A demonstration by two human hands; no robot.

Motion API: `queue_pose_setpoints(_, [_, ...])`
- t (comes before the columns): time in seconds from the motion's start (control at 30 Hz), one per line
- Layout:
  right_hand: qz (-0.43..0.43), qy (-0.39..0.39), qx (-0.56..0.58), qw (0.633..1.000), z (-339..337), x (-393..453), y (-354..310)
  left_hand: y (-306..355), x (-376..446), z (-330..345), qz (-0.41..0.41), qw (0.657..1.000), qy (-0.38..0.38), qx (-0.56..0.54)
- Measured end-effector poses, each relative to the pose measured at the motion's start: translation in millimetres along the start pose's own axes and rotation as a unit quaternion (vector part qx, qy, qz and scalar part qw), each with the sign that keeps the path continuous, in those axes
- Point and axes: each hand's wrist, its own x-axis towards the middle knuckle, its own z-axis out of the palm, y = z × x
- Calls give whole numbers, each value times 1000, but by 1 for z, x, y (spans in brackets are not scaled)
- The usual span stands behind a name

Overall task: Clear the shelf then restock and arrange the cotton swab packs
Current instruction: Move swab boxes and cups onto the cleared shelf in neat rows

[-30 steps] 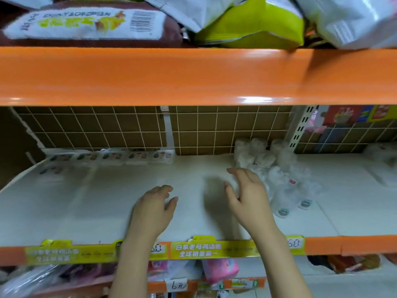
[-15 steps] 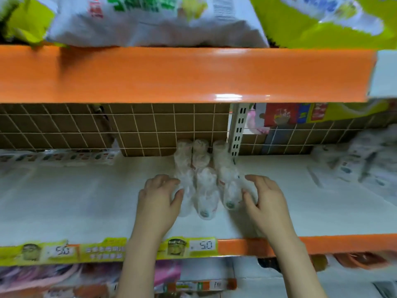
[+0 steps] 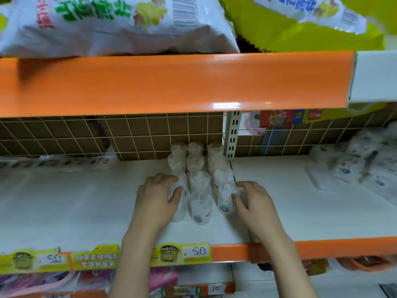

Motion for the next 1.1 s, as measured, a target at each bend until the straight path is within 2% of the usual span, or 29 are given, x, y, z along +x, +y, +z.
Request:
queue_pose_setpoints(0.3, [-31, -33, 0, 999, -13, 3, 20, 17, 13, 20, 10, 1000, -7, 8])
queue_pose_setpoints(0.5, [-29, -72, -14, 997, -44, 5, 78, 76, 19, 45, 33, 999, 23, 1])
queue_pose_setpoints(0.57, [-39, -90, -24, 995, -61, 7, 102, 104, 17, 57, 15, 999, 31, -9])
queue_pose_setpoints(0.63, [-43, -91, -29, 994, -80, 8, 130, 134, 14, 72, -1, 1000, 20, -22])
queue_pose_setpoints(0.83, [-20, -78, -31, 996, -128, 3, 208, 216, -5, 119, 19, 999, -40, -30])
queue_pose_setpoints(1.1, [-28, -97, -7, 995, -137, -2, 237, 253, -18, 130, -14, 998, -62, -7])
